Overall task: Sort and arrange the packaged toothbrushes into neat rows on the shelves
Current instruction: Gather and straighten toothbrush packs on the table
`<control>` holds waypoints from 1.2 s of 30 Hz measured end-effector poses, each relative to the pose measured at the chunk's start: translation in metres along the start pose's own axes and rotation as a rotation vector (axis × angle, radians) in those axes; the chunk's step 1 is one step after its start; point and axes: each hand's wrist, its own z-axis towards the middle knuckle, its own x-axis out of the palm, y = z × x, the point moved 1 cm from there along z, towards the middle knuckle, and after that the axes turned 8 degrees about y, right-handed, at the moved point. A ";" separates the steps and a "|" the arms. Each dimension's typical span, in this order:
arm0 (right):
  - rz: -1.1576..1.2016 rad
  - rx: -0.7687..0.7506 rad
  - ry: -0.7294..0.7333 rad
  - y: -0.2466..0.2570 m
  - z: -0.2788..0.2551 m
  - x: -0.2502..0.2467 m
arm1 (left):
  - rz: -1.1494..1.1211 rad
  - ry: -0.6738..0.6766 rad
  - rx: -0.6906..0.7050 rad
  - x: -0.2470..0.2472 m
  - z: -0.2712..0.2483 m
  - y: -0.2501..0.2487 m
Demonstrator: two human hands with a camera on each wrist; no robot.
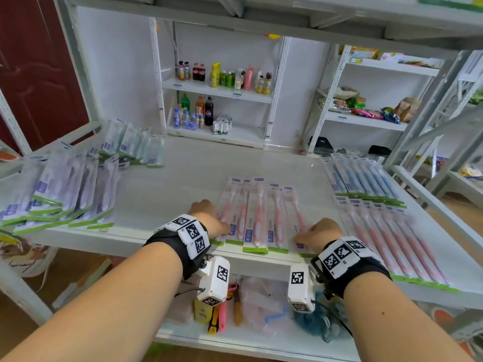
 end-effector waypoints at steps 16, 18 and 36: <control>0.100 -0.017 0.008 -0.011 0.003 -0.014 | -0.370 -0.061 0.014 -0.004 0.011 0.016; 0.067 -0.047 0.023 -0.010 0.002 -0.016 | -0.464 -0.071 0.039 -0.005 0.013 0.020; 1.016 -0.336 -0.016 -0.092 0.017 -0.062 | -1.005 -0.032 0.295 0.004 -0.023 -0.067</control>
